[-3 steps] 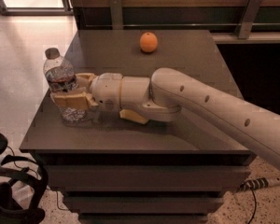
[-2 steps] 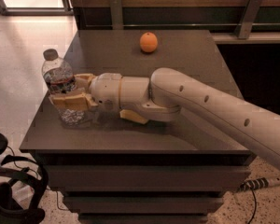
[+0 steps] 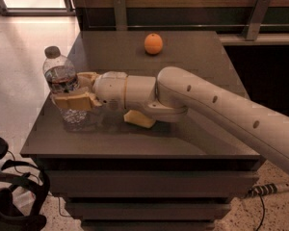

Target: Pick water bottle

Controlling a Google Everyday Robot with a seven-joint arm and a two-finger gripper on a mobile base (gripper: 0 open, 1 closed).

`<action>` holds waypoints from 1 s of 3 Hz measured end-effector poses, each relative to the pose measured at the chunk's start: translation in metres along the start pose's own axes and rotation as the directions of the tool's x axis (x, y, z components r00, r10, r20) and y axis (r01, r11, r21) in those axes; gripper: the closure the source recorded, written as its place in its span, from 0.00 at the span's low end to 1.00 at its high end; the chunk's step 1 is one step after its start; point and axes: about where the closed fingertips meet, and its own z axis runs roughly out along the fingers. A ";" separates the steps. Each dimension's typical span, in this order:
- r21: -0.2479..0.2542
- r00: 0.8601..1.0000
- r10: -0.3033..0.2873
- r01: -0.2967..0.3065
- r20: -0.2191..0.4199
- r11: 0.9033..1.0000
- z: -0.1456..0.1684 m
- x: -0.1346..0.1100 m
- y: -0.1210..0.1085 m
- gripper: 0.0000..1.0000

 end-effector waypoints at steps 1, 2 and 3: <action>0.001 0.999 -0.043 0.043 0.012 0.999 -0.010 -0.026 -0.004 1.00; 0.024 0.996 -0.085 0.085 0.002 0.996 -0.023 -0.060 -0.011 1.00; 0.053 0.989 -0.144 0.145 -0.027 0.988 -0.036 -0.092 -0.011 1.00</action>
Offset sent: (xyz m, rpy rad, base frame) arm 0.0130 -0.0486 0.1018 -0.0223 -0.1309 -0.0694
